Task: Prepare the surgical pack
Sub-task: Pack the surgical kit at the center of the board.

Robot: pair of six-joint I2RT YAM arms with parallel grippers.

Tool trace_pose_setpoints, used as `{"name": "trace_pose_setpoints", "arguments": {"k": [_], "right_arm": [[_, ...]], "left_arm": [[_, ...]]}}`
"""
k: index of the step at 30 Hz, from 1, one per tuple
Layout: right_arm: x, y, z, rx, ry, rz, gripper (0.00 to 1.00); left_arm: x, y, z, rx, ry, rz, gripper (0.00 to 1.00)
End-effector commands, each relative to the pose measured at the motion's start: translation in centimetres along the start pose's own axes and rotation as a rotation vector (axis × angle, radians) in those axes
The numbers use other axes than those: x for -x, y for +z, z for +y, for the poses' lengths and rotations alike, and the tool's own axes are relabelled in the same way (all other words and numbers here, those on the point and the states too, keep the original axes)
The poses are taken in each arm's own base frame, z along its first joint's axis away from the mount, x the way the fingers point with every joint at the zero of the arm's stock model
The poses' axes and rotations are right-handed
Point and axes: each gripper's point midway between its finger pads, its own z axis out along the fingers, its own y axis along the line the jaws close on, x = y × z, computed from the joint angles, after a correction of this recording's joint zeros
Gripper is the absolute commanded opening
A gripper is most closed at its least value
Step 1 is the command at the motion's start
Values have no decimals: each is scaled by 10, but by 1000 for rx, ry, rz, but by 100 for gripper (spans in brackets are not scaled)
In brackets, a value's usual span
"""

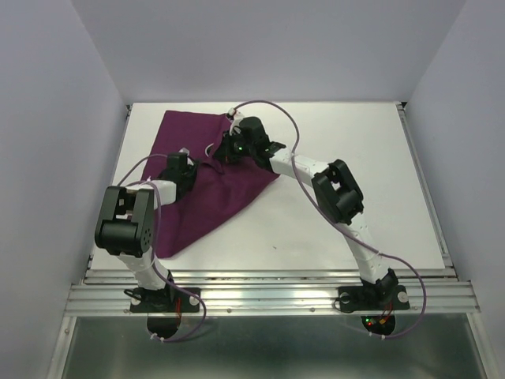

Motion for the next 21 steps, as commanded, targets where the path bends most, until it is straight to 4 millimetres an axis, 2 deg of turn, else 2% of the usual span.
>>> {"name": "trace_pose_setpoints", "arguments": {"k": [1,4,7,10,17,21], "right_arm": [[33,3,19,68,-28,-91,5],[32,6,19,74,-22,-88,5],[30,10,16,72,-12,-86,5],[26,13,12,64,-2,-83,5],[19,18,0,54,18,-72,5],[16,23,-2,58,28,-62,7]], "left_arm": [[-18,-11,39,182,-15,47,60],[-16,-14,50,251,-30,30,59],[-19,-20,67,344,-56,42,53],[-17,-27,74,385,-68,43,53],[17,-61,74,477,-47,-77,56],[31,-76,63,468,-37,-126,58]]}}
